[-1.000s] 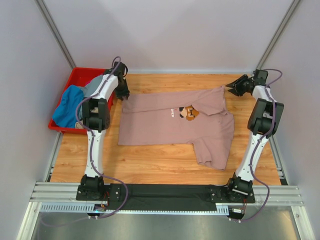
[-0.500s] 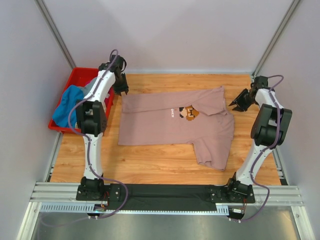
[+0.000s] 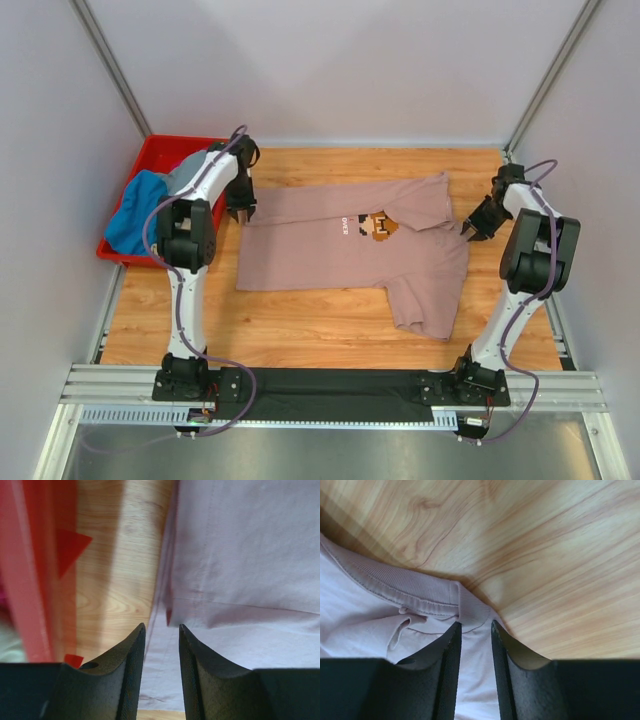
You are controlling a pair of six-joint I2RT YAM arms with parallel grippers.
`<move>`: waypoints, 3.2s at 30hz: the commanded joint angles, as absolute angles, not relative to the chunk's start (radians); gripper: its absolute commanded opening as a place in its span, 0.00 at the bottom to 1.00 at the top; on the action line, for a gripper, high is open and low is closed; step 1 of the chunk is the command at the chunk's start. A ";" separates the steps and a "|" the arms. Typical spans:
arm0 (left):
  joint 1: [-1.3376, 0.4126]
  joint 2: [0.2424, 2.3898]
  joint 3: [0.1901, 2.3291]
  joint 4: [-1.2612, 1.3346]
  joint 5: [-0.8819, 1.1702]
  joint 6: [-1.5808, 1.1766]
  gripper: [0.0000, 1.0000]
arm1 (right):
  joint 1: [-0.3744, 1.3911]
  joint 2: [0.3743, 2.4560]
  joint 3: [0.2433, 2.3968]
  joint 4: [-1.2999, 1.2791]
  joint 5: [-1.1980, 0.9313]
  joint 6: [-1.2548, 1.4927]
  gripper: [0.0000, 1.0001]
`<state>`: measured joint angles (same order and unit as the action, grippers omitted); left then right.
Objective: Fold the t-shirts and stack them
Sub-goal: Fold the tshirt
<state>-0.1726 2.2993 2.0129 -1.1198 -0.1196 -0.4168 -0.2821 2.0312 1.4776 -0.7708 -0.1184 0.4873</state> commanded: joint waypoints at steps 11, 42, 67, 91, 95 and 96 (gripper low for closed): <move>-0.175 2.169 2.021 -1.060 -0.044 -0.425 0.42 | -0.086 1.832 1.474 -0.741 -0.146 0.510 0.47; -0.172 2.368 2.075 -1.074 -0.092 -0.393 0.38 | 0.114 1.928 1.425 -0.692 0.178 0.830 0.60; -0.172 2.352 2.102 -1.089 -0.124 -0.406 0.00 | 0.121 1.970 1.388 -0.557 0.204 0.865 0.18; -0.172 2.381 2.131 -1.109 -0.207 -0.403 0.00 | 0.092 1.930 1.396 -0.551 0.054 0.790 0.29; -0.172 2.379 2.122 -1.104 -0.203 -0.410 0.00 | 0.092 1.956 1.391 -0.546 0.064 0.818 0.32; -0.172 2.378 2.114 -1.103 -0.202 -0.411 0.00 | 0.091 1.957 1.387 -0.539 0.069 0.821 0.32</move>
<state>-0.1726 2.3798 2.1159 -1.0924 -0.1974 -0.4038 0.0902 1.9579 1.3964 -0.6041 0.0631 0.7830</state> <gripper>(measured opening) 0.008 0.317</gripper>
